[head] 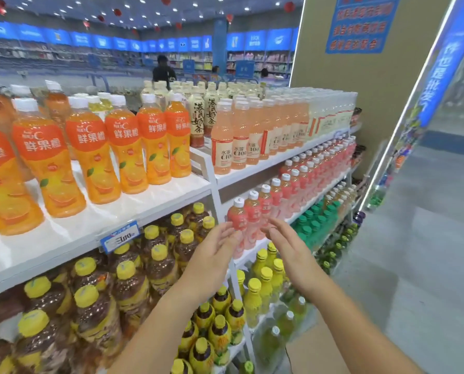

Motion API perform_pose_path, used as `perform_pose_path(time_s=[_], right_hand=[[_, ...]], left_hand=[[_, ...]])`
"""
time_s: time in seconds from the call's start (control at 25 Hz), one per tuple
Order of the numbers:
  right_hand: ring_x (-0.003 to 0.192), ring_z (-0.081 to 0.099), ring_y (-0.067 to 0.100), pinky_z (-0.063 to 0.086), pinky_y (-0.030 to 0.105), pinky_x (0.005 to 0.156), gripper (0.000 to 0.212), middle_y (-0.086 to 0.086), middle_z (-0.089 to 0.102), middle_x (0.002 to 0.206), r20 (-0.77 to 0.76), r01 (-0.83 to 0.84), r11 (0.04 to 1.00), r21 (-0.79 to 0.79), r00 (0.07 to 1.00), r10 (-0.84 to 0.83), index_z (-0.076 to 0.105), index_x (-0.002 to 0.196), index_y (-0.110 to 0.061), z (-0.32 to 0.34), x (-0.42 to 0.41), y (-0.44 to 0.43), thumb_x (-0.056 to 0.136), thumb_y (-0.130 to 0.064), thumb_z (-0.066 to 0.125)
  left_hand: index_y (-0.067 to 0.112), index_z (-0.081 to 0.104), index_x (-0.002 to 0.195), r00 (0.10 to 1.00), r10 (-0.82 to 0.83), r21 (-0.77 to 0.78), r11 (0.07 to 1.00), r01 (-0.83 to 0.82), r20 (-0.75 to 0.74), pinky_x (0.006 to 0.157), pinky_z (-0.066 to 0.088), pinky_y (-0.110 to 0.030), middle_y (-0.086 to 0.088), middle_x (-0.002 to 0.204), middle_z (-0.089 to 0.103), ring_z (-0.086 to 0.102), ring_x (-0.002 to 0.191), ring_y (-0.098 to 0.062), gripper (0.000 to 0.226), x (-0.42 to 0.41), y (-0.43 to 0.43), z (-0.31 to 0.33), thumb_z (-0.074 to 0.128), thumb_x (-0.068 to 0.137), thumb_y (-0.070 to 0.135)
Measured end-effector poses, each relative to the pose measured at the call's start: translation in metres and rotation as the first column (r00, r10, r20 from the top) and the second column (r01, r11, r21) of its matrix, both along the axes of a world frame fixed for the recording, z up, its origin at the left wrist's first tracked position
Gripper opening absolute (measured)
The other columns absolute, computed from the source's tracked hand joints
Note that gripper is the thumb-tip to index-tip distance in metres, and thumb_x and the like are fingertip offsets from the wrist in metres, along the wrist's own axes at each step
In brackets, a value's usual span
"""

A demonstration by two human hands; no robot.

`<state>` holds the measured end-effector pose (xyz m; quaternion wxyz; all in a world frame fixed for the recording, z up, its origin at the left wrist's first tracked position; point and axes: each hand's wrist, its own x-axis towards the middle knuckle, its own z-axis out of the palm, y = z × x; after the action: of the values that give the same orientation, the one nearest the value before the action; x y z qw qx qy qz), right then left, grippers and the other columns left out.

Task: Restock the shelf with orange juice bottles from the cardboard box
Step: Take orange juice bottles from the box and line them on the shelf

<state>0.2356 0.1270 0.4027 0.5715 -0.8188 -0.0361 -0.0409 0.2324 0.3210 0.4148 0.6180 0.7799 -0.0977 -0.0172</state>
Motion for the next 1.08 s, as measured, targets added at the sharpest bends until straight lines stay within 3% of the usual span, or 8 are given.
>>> perform_pose_path(time_s=[0.16, 0.28, 0.36, 0.48, 0.64, 0.8, 1.0, 1.08], right_hand=[[0.136, 0.046, 0.005, 0.035, 0.032, 0.112, 0.056, -0.015, 0.053, 0.145, -0.068, 0.152, 0.988, 0.027, 0.986, -0.15, 0.043, 0.145, -0.037, -0.025, -0.053, -0.064, 0.096, -0.063, 0.044], [0.134, 0.05, 0.008, 0.034, 0.041, 0.118, 0.07, -0.01, 0.057, 0.142, -0.09, 0.271, 0.961, 0.064, 0.96, -0.265, 0.049, 0.139, -0.038, -0.053, -0.089, -0.114, 0.081, -0.077, 0.047], [0.133, 0.052, 0.008, 0.034, 0.041, 0.118, 0.062, -0.008, 0.059, 0.14, -0.13, 0.338, 0.938, 0.076, 0.936, -0.327, 0.051, 0.133, -0.042, -0.074, -0.116, -0.146, 0.08, -0.075, 0.049], [0.135, 0.048, 0.008, 0.033, 0.021, 0.112, 0.043, -0.004, 0.056, 0.143, -0.203, 0.421, 0.904, 0.073, 0.894, -0.4, 0.05, 0.14, -0.029, -0.1, -0.162, -0.196, 0.1, -0.044, 0.051], [0.123, 0.046, 0.002, 0.032, -0.008, 0.081, 0.04, -0.008, 0.052, 0.136, -0.299, 0.51, 0.86, 0.03, 0.825, -0.479, 0.048, 0.143, -0.018, -0.142, -0.221, -0.262, 0.104, -0.027, 0.049], [0.118, 0.049, 0.003, 0.034, 0.01, 0.093, 0.041, -0.009, 0.055, 0.132, -0.388, 0.6, 0.8, 0.009, 0.74, -0.55, 0.045, 0.143, -0.024, -0.183, -0.276, -0.305, 0.103, -0.033, 0.05], [0.12, 0.055, 0.006, 0.04, 0.026, 0.103, 0.047, -0.012, 0.059, 0.133, -0.553, 0.703, 0.709, -0.057, 0.569, -0.609, 0.051, 0.138, -0.033, -0.245, -0.338, -0.321, 0.096, -0.056, 0.049], [0.12, 0.054, 0.006, 0.039, 0.025, 0.101, 0.048, -0.01, 0.057, 0.135, -0.624, 0.759, 0.65, -0.045, 0.487, -0.612, 0.049, 0.141, -0.028, -0.269, -0.354, -0.316, 0.098, -0.051, 0.05]], left_hand=[[0.027, 0.043, 0.151, 0.983, -0.173, -0.027, 0.985, 0.172, -0.062, 0.1, 0.037, -0.013, 0.015, 0.147, 0.049, 0.046, 0.131, 0.001, 0.064, -0.021, -0.057, -0.031, 0.051, 0.094, 0.056], [0.032, 0.043, 0.15, 0.958, -0.26, -0.026, 0.966, 0.258, -0.12, 0.116, 0.035, -0.033, 0.018, 0.148, 0.048, 0.045, 0.136, 0.0, 0.079, -0.035, -0.099, -0.051, 0.055, 0.084, 0.074], [0.029, 0.044, 0.149, 0.946, -0.287, -0.005, 0.957, 0.29, -0.153, 0.115, 0.034, -0.03, 0.018, 0.145, 0.049, 0.046, 0.133, 0.0, 0.068, -0.045, -0.129, -0.063, 0.056, 0.091, 0.063], [0.019, 0.044, 0.147, 0.927, -0.328, 0.024, 0.941, 0.337, -0.183, 0.104, 0.035, -0.018, 0.009, 0.143, 0.05, 0.047, 0.126, -0.002, 0.051, -0.066, -0.184, -0.08, 0.055, 0.101, 0.036], [0.013, 0.049, 0.145, 0.888, -0.374, 0.077, 0.91, 0.407, -0.269, 0.091, 0.038, -0.003, 0.002, 0.144, 0.054, 0.05, 0.124, -0.002, 0.048, -0.094, -0.258, -0.123, 0.056, 0.101, 0.03], [0.013, 0.047, 0.146, 0.823, -0.425, 0.14, 0.852, 0.505, -0.377, 0.099, 0.033, -0.016, 0.004, 0.142, 0.053, 0.047, 0.124, -0.002, 0.05, -0.124, -0.316, -0.168, 0.055, 0.101, 0.034], [0.013, 0.051, 0.143, 0.68, -0.489, 0.185, 0.721, 0.667, -0.546, 0.098, 0.035, -0.018, 0.002, 0.139, 0.057, 0.052, 0.123, -0.006, 0.047, -0.147, -0.357, -0.229, 0.058, 0.101, 0.032], [0.016, 0.052, 0.143, 0.624, -0.505, 0.209, 0.652, 0.729, -0.596, 0.099, 0.035, -0.019, 0.001, 0.142, 0.057, 0.053, 0.123, -0.006, 0.047, -0.146, -0.367, -0.258, 0.058, 0.1, 0.035]])
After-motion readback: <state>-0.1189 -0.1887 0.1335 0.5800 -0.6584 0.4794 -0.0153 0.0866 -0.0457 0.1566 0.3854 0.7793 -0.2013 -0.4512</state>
